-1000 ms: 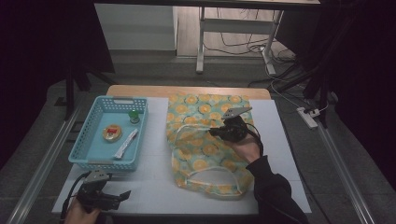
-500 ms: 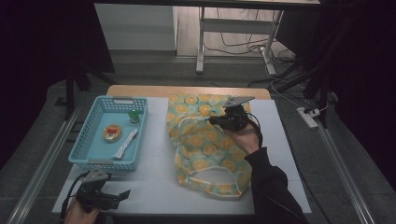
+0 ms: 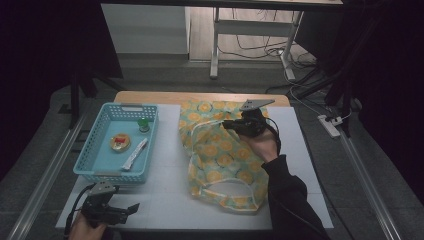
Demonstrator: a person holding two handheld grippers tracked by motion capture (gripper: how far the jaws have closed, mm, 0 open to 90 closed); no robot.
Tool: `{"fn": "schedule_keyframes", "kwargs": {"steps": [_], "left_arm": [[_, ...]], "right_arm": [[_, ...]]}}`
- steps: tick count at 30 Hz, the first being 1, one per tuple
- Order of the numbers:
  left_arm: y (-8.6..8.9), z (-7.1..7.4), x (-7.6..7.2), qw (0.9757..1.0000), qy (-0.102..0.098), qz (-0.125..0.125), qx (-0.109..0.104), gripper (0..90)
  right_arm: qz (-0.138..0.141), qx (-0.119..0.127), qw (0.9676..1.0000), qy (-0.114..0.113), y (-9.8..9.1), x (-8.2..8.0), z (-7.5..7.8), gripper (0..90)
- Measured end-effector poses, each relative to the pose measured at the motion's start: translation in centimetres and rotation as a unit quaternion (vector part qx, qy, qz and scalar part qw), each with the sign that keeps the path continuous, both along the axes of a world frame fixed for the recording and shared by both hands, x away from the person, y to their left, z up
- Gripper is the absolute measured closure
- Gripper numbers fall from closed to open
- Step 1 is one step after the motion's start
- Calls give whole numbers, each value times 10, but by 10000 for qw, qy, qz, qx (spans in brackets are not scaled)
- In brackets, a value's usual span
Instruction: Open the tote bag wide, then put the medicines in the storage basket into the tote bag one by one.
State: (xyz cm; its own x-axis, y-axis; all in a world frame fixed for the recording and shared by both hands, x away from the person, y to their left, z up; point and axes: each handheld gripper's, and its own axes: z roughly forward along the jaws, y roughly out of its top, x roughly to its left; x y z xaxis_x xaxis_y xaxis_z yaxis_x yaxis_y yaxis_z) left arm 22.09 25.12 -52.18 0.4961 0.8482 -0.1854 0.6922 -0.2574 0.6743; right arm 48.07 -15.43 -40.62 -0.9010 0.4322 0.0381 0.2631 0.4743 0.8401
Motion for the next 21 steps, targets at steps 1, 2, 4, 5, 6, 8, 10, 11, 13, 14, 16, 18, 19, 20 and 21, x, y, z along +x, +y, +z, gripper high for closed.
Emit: {"fn": "schedule_keyframes", "kwargs": {"steps": [1,2,4,5,6,8,10,11,13,14,16,18,19,20,21], "left_arm": [[0,0,0,10000,1,0,-1,6],[0,0,0,10000,-3,3,-2,6],[0,0,0,10000,-4,5,0,6],[0,0,0,10000,-2,8,6,6],[0,0,0,10000,1,9,12,6],[-1,0,0,10000,8,11,33,6],[-2,0,0,10000,1,25,58,6],[-2,0,0,10000,3,30,66,6],[-1,0,0,10000,8,49,70,4],[-1,0,0,10000,23,66,48,3],[1,0,0,10000,18,98,4,3],[2,0,0,9999,18,141,-28,0],[2,0,0,9999,12,158,-30,0],[2,0,0,9999,7,169,-21,0],[1,0,0,9998,6,182,-11,0]], "right_arm": [[0,0,10000,0,0,0,0,900],[-13,9,10000,-39,1,-1,0,900],[-11,-1,10000,-37,1,-1,0,900],[-16,-2,10000,-38,1,0,-1,900],[-16,-2,10000,-38,1,0,-1,900],[-26,-6,10000,-17,1,0,-3,900],[-31,-15,10000,7,1,1,-5,900],[-33,-16,10000,3,1,1,-5,900],[-30,-13,10000,-6,0,1,-5,900],[-23,-17,10000,-8,0,1,-5,900],[-13,-31,10000,-20,0,1,-5,900],[-20,-48,10000,-27,1,1,-6,900],[-17,-63,10000,-13,1,1,-7,900],[-18,-75,10000,-10,1,1,-8,900],[-10,-75,10000,-5,2,1,-8,900]]}}
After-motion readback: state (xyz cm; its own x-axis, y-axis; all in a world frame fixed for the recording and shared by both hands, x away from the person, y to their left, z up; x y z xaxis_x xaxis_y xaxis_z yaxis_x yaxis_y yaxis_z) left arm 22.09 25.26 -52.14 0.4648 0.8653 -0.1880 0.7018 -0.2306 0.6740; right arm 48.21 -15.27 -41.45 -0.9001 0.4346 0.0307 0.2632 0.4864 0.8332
